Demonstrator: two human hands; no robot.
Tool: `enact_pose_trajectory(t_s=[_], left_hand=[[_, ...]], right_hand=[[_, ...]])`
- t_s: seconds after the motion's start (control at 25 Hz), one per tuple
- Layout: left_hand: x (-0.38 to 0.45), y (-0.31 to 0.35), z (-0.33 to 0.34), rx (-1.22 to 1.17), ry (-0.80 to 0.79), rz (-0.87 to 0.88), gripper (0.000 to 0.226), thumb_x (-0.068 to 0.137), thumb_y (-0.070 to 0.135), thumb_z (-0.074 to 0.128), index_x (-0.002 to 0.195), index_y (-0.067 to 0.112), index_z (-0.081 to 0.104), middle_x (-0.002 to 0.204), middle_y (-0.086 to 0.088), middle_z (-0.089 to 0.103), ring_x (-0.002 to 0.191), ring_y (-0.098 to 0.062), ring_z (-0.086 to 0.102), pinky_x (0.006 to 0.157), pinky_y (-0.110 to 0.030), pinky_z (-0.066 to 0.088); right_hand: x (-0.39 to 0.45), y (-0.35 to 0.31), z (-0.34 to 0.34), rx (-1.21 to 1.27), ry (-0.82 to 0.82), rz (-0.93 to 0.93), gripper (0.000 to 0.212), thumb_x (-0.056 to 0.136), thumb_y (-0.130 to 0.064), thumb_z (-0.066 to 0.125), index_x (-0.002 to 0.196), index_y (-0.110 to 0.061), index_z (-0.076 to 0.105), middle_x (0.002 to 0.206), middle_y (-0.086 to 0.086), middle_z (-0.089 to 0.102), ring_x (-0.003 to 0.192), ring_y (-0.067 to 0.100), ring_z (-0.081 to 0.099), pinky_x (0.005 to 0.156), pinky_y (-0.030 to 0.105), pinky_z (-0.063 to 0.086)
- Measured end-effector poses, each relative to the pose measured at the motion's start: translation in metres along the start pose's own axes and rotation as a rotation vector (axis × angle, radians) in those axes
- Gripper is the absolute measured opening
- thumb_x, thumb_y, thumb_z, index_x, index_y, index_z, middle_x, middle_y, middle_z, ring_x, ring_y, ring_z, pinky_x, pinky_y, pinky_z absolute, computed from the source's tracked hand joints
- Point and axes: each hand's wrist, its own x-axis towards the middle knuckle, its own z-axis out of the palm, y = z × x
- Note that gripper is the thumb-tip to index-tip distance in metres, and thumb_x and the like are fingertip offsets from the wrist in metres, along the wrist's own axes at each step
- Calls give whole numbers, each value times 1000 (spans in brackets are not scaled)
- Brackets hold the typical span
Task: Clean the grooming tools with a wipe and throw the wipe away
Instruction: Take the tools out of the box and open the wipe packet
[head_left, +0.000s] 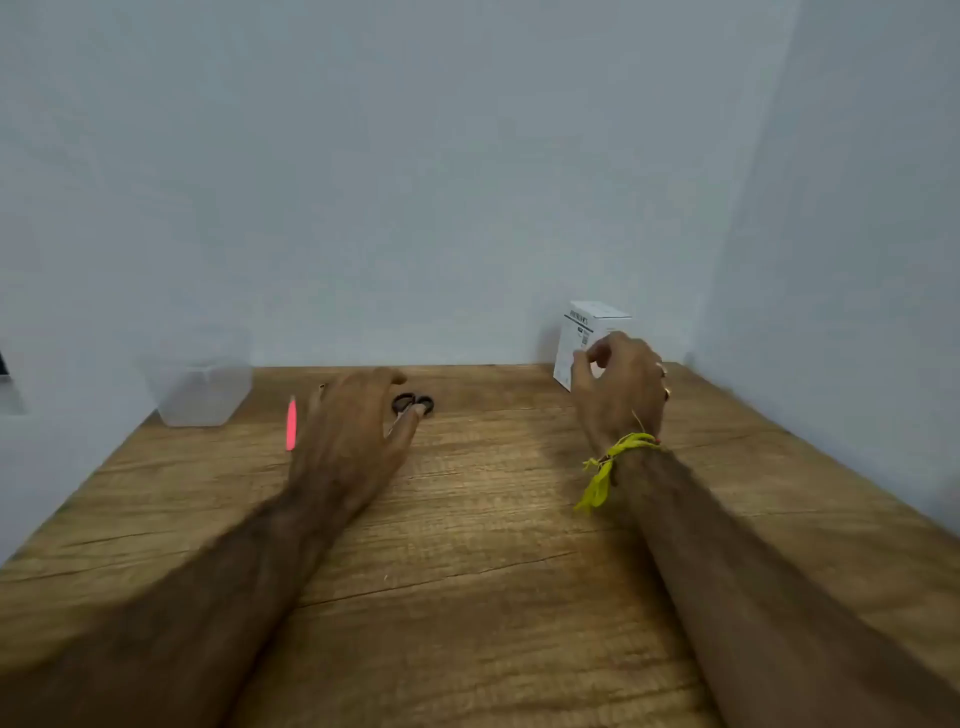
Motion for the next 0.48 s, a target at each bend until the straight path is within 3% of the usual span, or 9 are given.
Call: enact_pose_trajectory(t_s=[0.12, 0.2, 0.36, 0.48], left_hand=[[7, -10, 2, -14, 45, -54, 41, 93, 42, 63, 130, 24, 59, 129, 1, 65, 125, -22, 53, 107, -44, 34], [8, -11, 4, -26, 38, -51, 44, 93, 42, 64, 132, 23, 57, 131, 0, 63, 127, -22, 52, 107, -44, 34], [8, -12, 7, -37, 43, -13, 48, 91, 43, 66, 133, 22, 56, 132, 0, 62, 128, -22, 51, 107, -45, 35], [9, -13, 10, -33, 57, 12, 51, 90, 45, 67, 133, 22, 56, 133, 0, 62, 128, -22, 50, 106, -44, 35]], right_hand=[[10, 7, 12, -25, 181, -56, 12, 86, -31, 62, 87, -19, 61, 96, 6, 63, 98, 32, 57, 80, 42, 44], [23, 13, 24, -78, 241, -72, 27, 83, -38, 63, 99, -17, 60, 104, 8, 59, 102, 33, 55, 82, 45, 45], [60, 20, 52, -46, 86, 107, 78, 74, -48, 74, 136, -12, 42, 136, 12, 47, 124, 35, 47, 97, 49, 43], [69, 28, 65, -5, 2, 191, 79, 76, -40, 73, 141, -12, 36, 137, 14, 49, 125, 37, 48, 100, 50, 42]])
